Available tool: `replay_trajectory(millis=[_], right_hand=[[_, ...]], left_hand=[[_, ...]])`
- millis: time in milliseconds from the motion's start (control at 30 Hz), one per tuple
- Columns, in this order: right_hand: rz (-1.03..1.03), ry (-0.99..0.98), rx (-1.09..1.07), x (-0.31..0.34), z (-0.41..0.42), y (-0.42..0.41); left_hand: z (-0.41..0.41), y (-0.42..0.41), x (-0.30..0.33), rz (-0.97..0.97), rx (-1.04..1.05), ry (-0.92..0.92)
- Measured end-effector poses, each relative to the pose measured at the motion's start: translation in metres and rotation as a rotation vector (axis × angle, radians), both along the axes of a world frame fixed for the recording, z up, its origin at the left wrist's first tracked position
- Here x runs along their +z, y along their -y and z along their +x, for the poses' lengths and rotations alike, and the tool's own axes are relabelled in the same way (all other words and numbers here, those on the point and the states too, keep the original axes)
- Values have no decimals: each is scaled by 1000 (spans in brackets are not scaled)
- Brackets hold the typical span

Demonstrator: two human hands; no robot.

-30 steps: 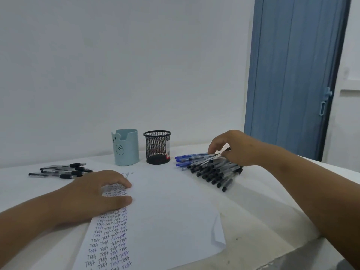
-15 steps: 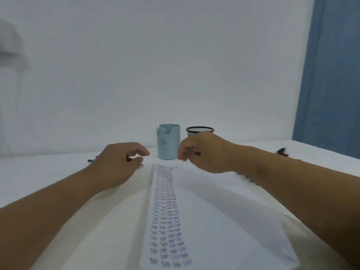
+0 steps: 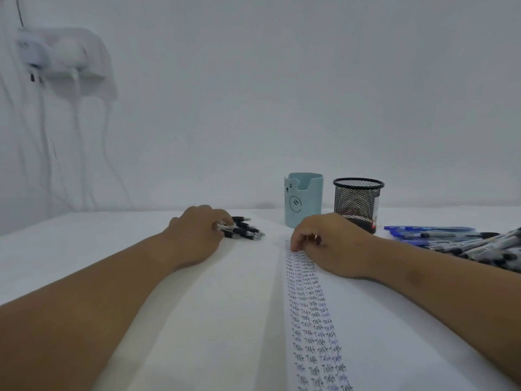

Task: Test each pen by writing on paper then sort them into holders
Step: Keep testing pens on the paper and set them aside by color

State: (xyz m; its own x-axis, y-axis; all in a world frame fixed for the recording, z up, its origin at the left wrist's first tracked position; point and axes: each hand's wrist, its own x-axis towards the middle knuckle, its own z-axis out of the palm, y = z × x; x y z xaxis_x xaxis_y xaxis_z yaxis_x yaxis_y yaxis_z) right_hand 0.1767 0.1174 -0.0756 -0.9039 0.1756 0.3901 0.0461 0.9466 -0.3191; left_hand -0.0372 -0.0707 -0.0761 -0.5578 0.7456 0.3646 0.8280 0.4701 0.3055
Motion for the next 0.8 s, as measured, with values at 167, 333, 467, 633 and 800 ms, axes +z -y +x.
replay_trajectory(millis=[167,333,467,633,800], right_hand=[[3,11,-5,0,0,3],[-1,11,-18,1,1,3],[59,-34,-24,0,2,4],[-153,-175,-41,1,5,14],[-1052,-312,6,15,4,31]], left_hand=[[9,-9,0,20,-9,-103],[13,-2,8,222,-107,-66],[38,-3,20,715,-154,214],[74,-10,35,1146,-289,998],[91,-12,21,875,-399,1227]])
